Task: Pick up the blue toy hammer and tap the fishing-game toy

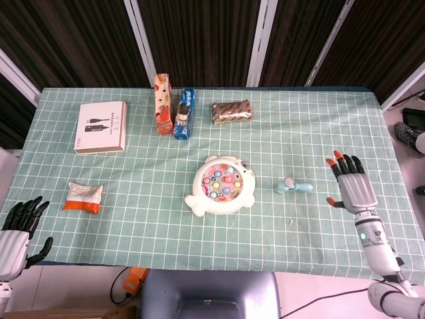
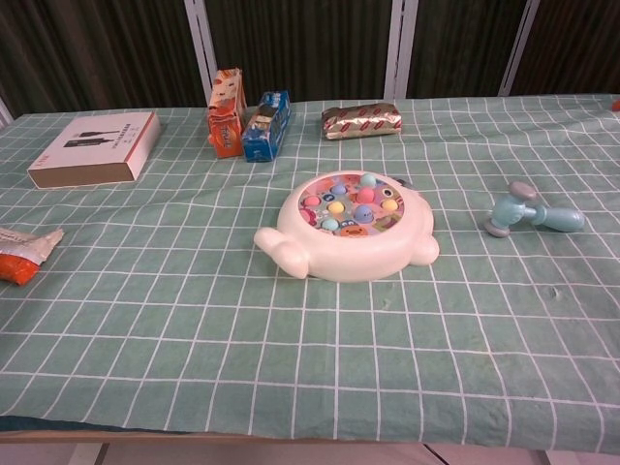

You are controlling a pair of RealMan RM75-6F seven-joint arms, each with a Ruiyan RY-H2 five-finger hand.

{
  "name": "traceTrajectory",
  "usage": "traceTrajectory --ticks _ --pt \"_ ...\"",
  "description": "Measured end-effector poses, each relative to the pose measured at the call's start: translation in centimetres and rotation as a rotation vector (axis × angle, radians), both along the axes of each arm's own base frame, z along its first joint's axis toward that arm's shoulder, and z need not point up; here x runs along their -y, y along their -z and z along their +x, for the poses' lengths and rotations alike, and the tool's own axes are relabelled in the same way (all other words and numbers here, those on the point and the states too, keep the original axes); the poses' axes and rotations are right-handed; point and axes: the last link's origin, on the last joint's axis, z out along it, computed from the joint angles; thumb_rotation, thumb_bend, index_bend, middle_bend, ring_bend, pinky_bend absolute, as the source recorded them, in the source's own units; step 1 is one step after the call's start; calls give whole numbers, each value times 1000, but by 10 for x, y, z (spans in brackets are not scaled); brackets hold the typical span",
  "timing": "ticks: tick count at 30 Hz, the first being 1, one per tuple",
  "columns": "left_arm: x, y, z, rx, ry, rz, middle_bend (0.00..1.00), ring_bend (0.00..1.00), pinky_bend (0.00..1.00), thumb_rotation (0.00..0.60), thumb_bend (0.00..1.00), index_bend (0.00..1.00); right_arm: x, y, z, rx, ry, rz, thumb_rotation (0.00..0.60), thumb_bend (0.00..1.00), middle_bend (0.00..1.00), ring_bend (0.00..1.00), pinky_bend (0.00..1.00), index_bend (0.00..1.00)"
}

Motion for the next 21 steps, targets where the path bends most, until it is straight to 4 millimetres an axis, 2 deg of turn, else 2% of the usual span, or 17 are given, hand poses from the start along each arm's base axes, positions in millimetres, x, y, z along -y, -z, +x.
traceTrajectory --ticks 7,11,21 --pt "5 -3 -3 -7 -15 5 0 0 24 600 398 0 25 30 -4 -21 21 53 600 394 0 0 0 523" --pt "7 -5 -3 -5 -18 12 0 0 25 600 399 0 34 43 1 -18 11 76 600 444 0 0 2 575" --pt "8 -6 -3 -1 -12 13 0 0 25 600 399 0 42 62 13 -13 -1 122 600 481 0 0 4 619"
